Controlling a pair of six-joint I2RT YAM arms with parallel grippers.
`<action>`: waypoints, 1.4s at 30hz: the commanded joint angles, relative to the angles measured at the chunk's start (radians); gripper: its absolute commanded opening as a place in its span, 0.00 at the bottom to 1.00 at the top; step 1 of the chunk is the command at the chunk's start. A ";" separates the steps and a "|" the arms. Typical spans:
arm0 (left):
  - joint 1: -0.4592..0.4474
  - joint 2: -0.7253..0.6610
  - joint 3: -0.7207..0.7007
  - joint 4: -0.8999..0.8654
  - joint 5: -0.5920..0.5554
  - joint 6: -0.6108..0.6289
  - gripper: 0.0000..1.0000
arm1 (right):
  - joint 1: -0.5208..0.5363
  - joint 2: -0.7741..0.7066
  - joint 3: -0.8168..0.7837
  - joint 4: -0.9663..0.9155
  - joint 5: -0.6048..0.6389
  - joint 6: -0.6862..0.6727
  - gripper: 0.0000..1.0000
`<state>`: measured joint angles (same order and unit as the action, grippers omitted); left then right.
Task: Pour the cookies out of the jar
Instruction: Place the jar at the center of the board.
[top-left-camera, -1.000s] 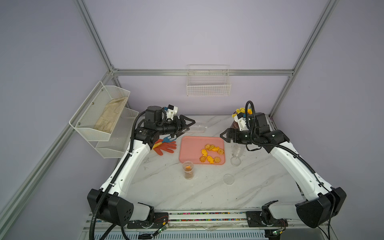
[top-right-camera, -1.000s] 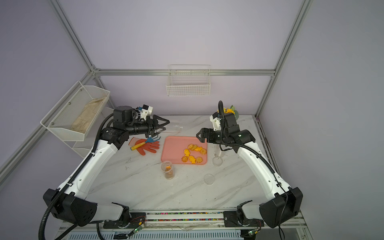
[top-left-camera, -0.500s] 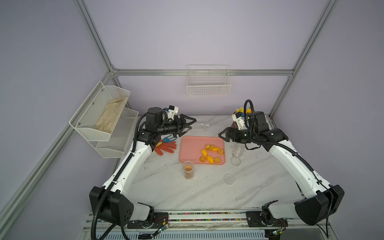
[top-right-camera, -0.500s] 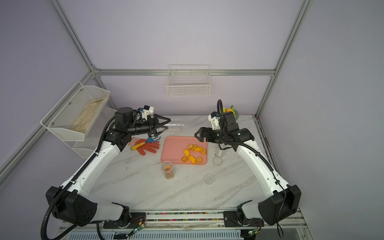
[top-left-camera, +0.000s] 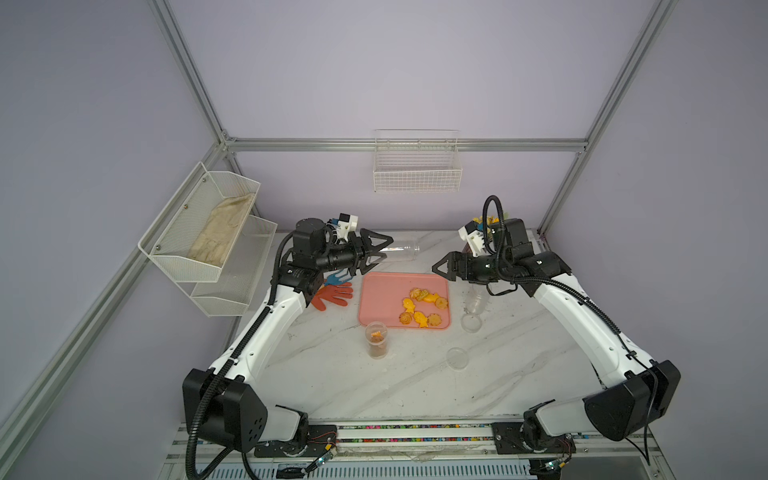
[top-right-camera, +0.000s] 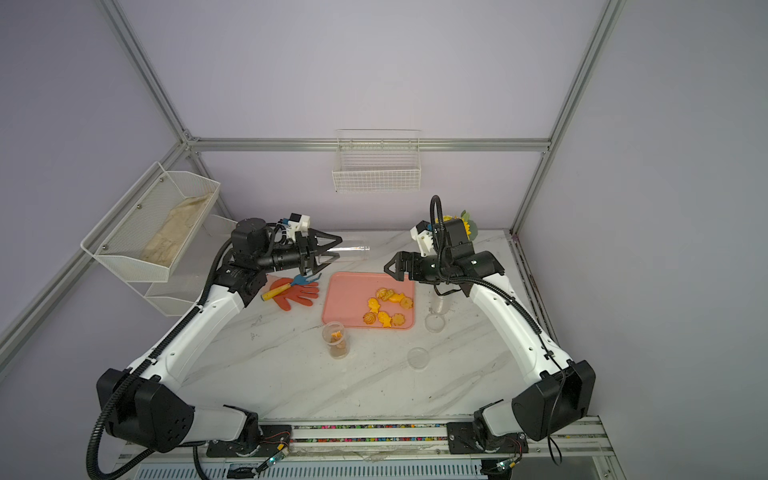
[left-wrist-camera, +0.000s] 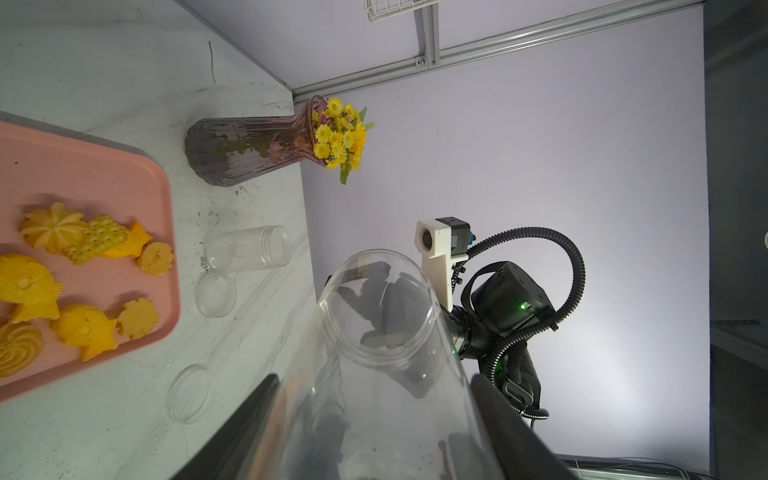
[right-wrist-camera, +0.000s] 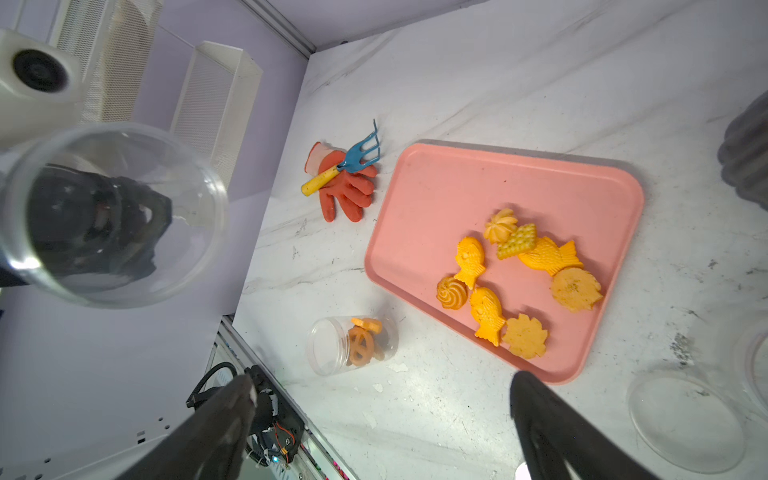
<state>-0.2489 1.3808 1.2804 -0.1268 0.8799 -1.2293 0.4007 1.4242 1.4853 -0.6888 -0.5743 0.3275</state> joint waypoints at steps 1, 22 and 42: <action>0.008 -0.012 -0.029 0.085 0.042 -0.027 0.68 | 0.027 0.006 0.057 0.008 -0.093 -0.022 0.97; 0.031 0.001 -0.144 0.336 0.193 -0.174 0.69 | -0.026 0.092 0.155 0.147 -0.348 0.217 0.97; -0.006 -0.040 -0.145 0.353 0.206 -0.198 0.70 | -0.039 0.059 -0.010 0.587 -0.500 0.624 0.97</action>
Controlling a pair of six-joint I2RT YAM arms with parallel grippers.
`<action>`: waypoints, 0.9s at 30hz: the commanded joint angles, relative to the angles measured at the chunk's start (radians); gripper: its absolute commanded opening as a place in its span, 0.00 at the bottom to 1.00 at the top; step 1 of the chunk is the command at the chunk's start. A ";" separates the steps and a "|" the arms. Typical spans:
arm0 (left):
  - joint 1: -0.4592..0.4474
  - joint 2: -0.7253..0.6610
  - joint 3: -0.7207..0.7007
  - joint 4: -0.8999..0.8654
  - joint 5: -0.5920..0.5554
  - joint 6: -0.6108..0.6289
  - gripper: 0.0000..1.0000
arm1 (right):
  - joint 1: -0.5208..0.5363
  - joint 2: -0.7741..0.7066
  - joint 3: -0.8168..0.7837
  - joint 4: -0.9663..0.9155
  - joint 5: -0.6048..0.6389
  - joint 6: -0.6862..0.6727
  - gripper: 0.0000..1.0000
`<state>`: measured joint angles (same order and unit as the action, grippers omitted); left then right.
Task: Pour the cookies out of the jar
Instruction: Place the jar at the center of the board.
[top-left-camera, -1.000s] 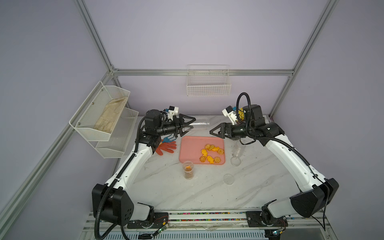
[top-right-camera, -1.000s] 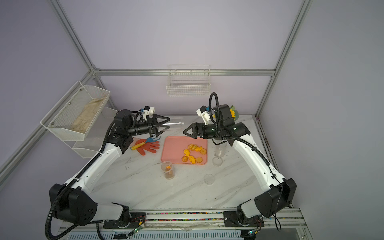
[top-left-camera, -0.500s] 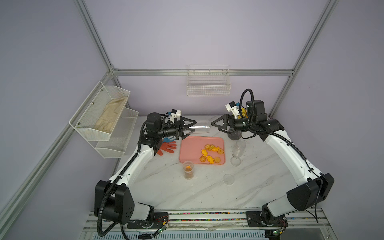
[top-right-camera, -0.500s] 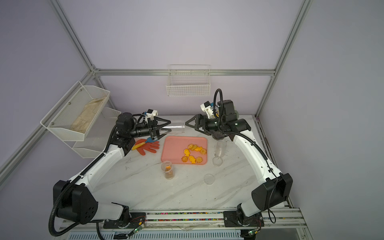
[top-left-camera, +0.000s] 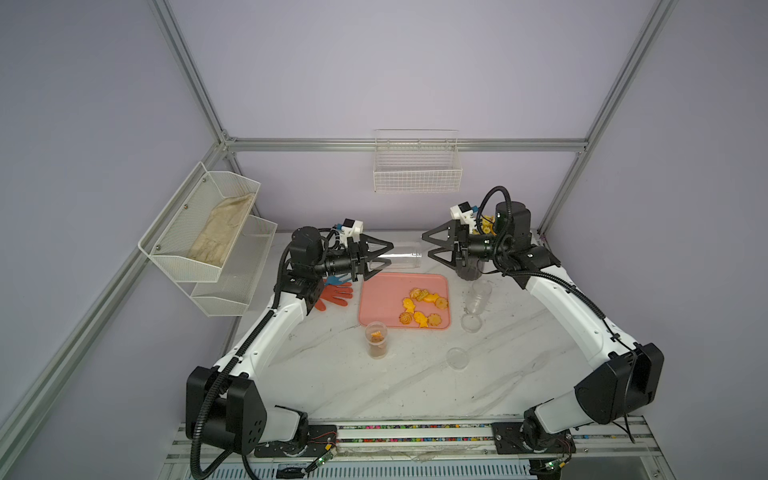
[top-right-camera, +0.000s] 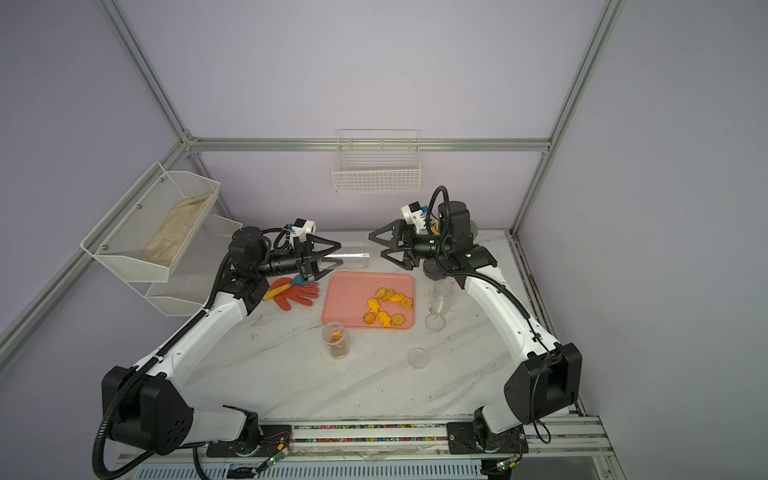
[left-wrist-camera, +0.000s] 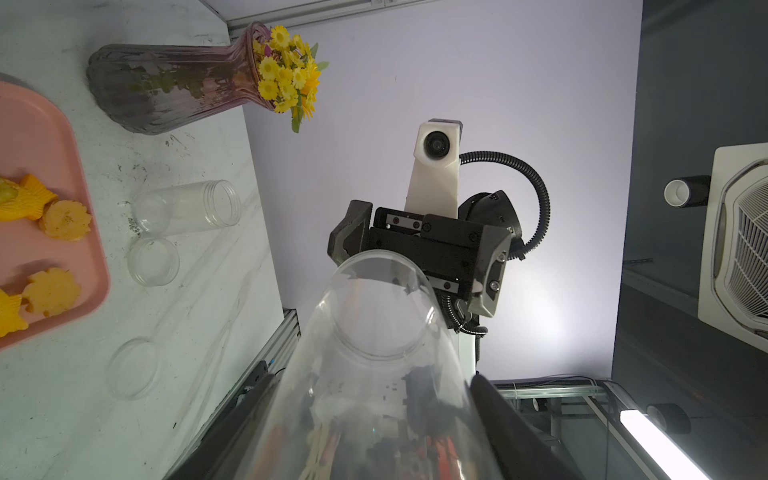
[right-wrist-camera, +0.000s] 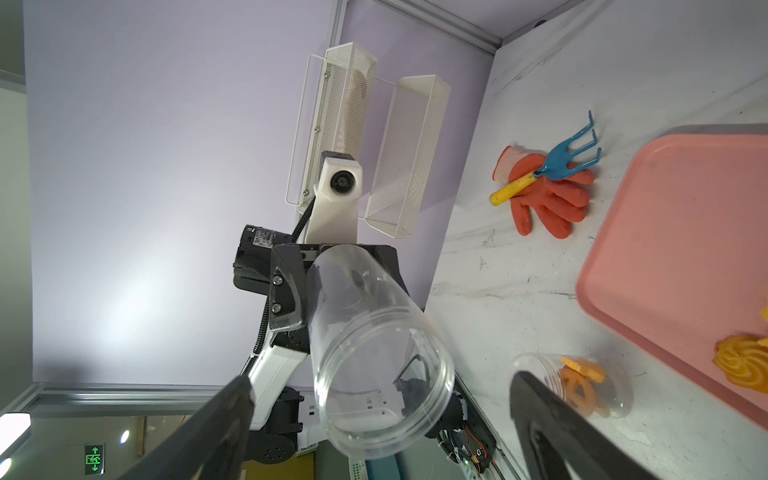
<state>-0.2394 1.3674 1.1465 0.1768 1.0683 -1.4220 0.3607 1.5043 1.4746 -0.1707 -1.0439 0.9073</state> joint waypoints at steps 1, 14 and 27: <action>-0.019 -0.023 -0.006 0.050 0.017 -0.006 0.70 | 0.002 -0.020 -0.001 0.061 -0.030 0.040 0.97; -0.047 -0.008 0.031 0.057 0.022 -0.016 0.70 | 0.014 -0.034 -0.032 0.014 -0.027 0.019 0.97; -0.054 -0.004 0.038 0.071 0.035 -0.030 0.70 | 0.080 -0.033 -0.126 0.290 -0.092 0.214 0.97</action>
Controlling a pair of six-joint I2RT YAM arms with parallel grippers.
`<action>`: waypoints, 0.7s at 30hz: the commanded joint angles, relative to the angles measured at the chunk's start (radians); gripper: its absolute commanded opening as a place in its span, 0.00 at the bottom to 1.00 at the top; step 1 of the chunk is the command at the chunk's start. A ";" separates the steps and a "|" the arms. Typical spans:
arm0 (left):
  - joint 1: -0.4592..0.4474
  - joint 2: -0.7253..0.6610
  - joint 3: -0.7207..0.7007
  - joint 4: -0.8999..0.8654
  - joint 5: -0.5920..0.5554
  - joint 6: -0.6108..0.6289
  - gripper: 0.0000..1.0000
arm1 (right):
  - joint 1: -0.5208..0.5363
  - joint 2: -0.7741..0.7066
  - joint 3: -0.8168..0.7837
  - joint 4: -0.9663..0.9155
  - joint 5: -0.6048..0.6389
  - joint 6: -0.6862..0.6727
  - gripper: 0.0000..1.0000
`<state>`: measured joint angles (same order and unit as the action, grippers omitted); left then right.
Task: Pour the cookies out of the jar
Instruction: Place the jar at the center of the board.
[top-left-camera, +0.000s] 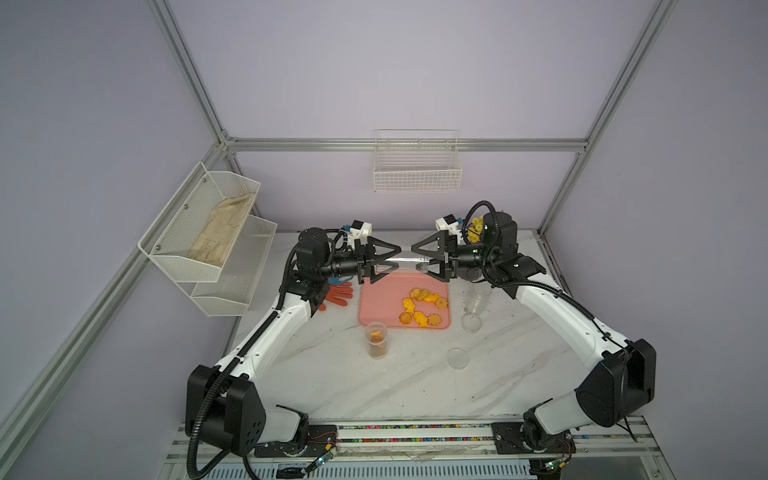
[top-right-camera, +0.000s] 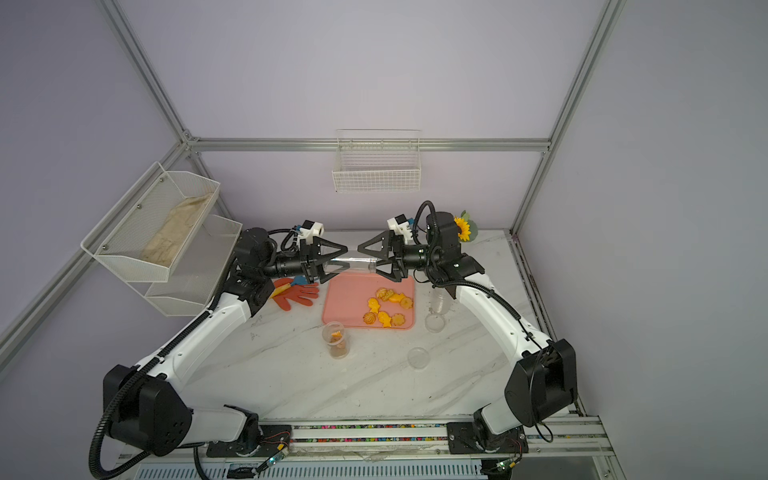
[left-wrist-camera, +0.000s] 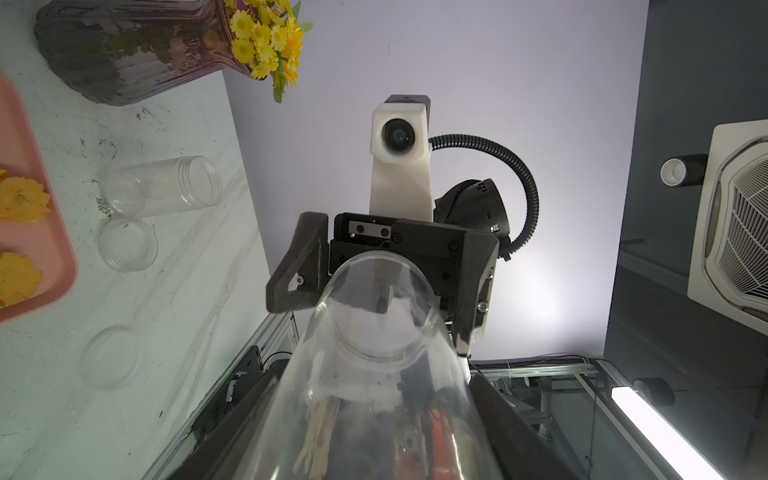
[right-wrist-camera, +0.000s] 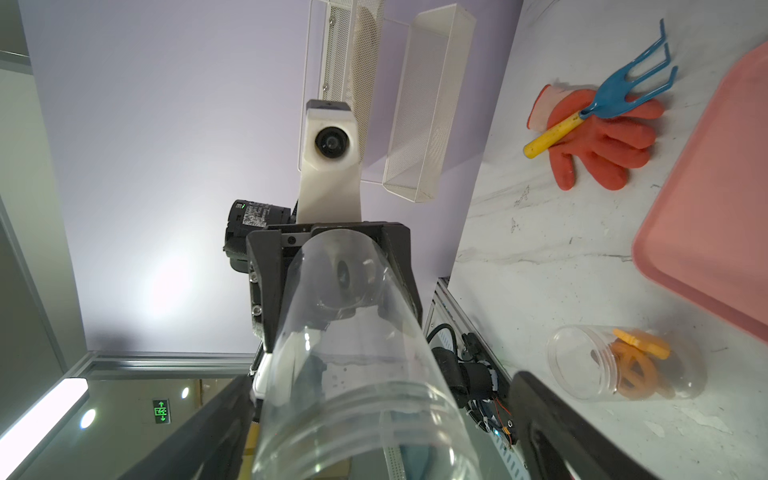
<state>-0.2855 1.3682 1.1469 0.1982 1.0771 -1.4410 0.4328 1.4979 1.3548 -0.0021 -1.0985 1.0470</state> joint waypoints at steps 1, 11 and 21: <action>-0.009 -0.004 0.038 0.052 0.027 -0.010 0.70 | 0.010 -0.027 -0.013 0.149 -0.042 0.091 0.97; -0.014 -0.007 0.036 0.052 0.028 -0.012 0.70 | 0.022 -0.019 -0.036 0.263 -0.072 0.171 0.84; -0.017 -0.014 0.030 0.050 0.030 -0.013 0.70 | 0.066 -0.008 -0.024 0.194 -0.080 0.141 0.87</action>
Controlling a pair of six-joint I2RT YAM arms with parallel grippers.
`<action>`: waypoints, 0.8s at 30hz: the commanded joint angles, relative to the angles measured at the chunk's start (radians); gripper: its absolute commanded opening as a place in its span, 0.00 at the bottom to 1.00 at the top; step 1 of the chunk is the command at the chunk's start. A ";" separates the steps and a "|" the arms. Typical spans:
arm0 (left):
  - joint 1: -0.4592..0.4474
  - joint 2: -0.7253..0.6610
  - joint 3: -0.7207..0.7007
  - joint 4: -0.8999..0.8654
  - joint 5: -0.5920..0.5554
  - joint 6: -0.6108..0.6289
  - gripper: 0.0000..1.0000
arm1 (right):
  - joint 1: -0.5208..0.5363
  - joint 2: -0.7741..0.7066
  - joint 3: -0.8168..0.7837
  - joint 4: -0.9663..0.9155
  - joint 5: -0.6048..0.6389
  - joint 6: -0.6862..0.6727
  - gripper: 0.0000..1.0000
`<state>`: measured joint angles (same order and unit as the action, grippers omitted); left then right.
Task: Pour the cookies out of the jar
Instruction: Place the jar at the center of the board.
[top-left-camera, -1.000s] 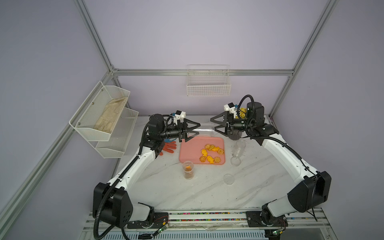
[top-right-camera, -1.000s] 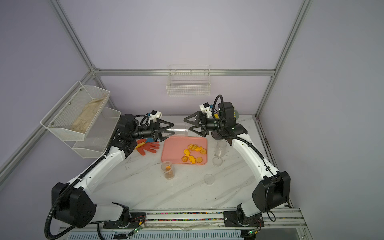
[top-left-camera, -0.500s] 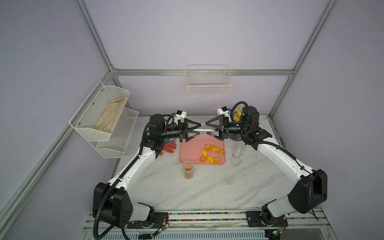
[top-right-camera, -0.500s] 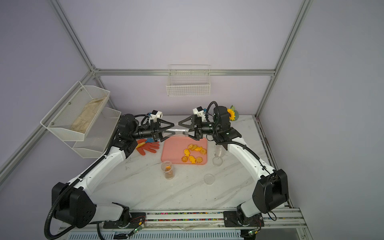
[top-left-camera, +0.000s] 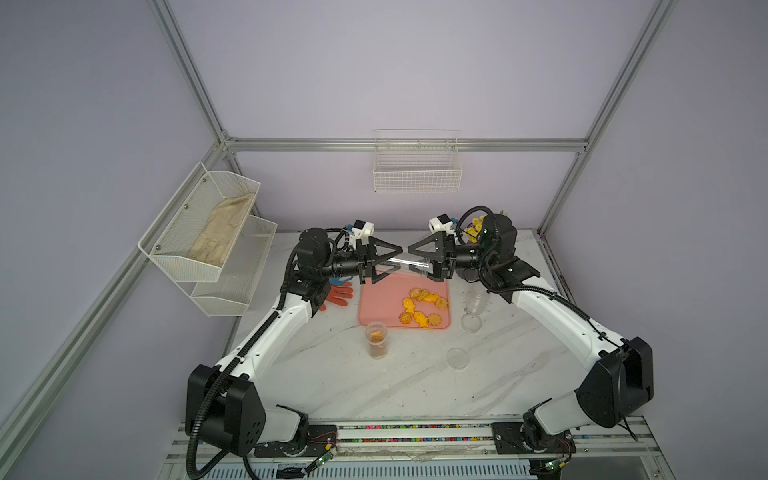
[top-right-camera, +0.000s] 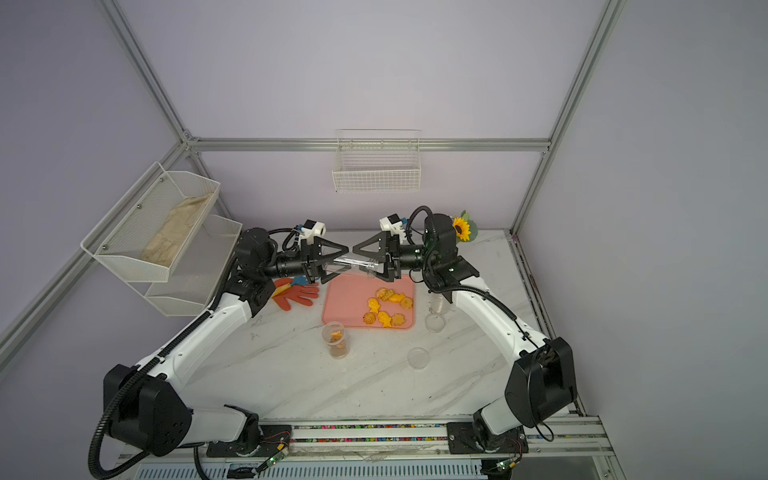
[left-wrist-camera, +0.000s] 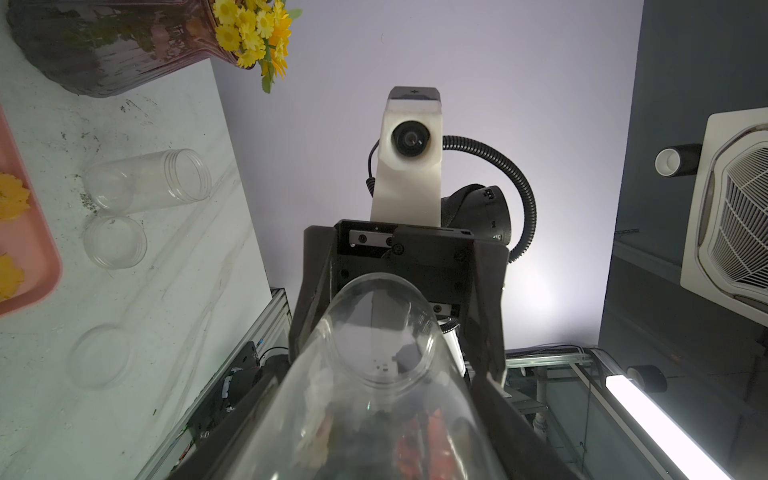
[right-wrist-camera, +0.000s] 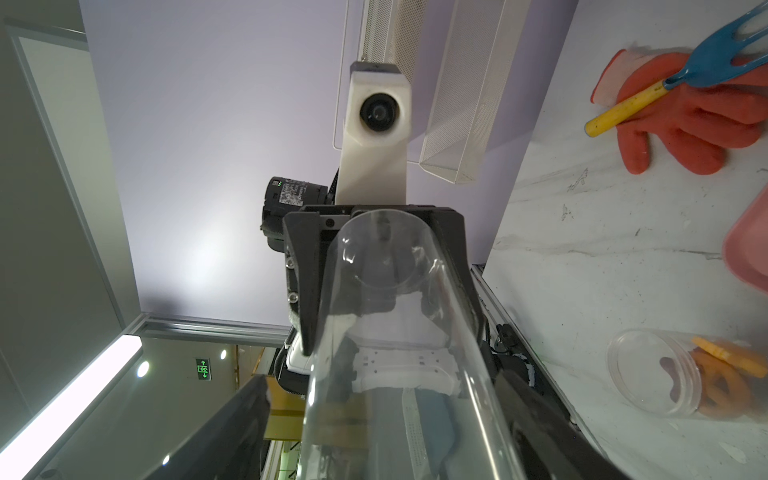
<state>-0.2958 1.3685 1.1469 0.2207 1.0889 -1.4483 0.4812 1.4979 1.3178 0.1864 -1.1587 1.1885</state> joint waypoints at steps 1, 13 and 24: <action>-0.006 -0.015 0.028 0.029 0.017 -0.005 0.70 | 0.023 -0.003 0.022 -0.018 -0.019 -0.017 0.87; -0.006 -0.031 0.020 0.010 0.017 0.004 0.70 | 0.025 -0.025 0.034 -0.137 0.027 -0.104 0.73; -0.006 -0.025 0.027 -0.006 0.014 0.017 0.74 | 0.010 -0.035 0.037 -0.138 0.058 -0.104 0.60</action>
<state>-0.2970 1.3685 1.1469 0.1932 1.0882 -1.4479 0.4995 1.4960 1.3331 0.0612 -1.1194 1.0863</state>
